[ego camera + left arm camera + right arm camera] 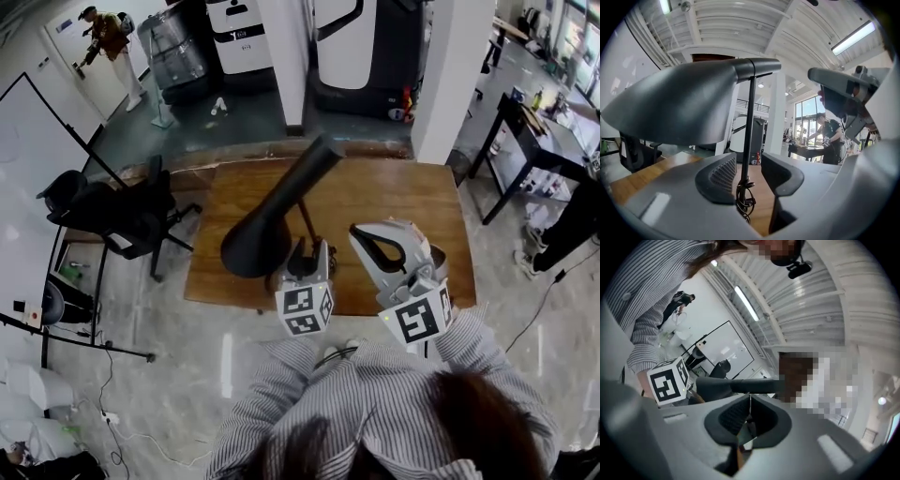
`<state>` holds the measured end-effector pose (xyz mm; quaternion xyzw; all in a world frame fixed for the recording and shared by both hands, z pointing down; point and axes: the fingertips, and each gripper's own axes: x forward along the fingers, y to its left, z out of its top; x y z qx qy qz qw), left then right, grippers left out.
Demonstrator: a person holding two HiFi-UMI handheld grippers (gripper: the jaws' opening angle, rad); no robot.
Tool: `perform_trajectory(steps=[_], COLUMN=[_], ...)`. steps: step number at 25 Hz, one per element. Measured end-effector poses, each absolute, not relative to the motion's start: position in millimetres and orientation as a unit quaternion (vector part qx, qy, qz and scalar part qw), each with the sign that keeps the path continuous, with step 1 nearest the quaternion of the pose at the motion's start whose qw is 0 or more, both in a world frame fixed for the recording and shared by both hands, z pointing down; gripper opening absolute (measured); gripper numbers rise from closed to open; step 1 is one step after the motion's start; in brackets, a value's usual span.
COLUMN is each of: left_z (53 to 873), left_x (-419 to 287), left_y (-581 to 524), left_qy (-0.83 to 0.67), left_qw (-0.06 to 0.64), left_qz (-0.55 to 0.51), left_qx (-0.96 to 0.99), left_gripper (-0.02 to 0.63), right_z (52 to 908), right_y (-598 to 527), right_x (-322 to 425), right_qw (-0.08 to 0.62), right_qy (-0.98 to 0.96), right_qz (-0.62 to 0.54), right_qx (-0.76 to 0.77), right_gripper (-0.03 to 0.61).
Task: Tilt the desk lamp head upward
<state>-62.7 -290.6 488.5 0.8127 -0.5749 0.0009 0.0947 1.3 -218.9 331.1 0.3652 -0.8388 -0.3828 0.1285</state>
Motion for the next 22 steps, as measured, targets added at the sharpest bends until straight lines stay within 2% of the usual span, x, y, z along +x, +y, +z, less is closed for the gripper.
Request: perform_trajectory(steps=[6, 11, 17, 22], left_z=[498.6, 505.1, 509.2, 512.5], left_x=[-57.1, -57.6, -53.0, -52.0], left_y=[-304.2, -312.2, -319.9, -325.7], left_qy=[-0.580, -0.586, -0.580, -0.580], left_qw=[0.100, 0.105, 0.104, 0.113], left_qz=[0.005, 0.013, 0.021, 0.022], left_qx=[0.809, 0.803, 0.808, 0.807], left_gripper=[0.152, 0.151, 0.149, 0.130], right_z=[298.0, 278.4, 274.2, 277.2], right_y=[-243.3, -264.8, -284.2, -290.7], right_x=[-7.4, -12.0, -17.5, -24.1], right_qw=[0.218, 0.300, 0.361, 0.385], right_qy=[-0.737, -0.626, -0.517, -0.493], right_qz=[-0.553, -0.662, -0.741, -0.757], right_qx=[0.322, 0.282, 0.231, 0.188], right_gripper=[0.033, 0.097, 0.171, 0.230])
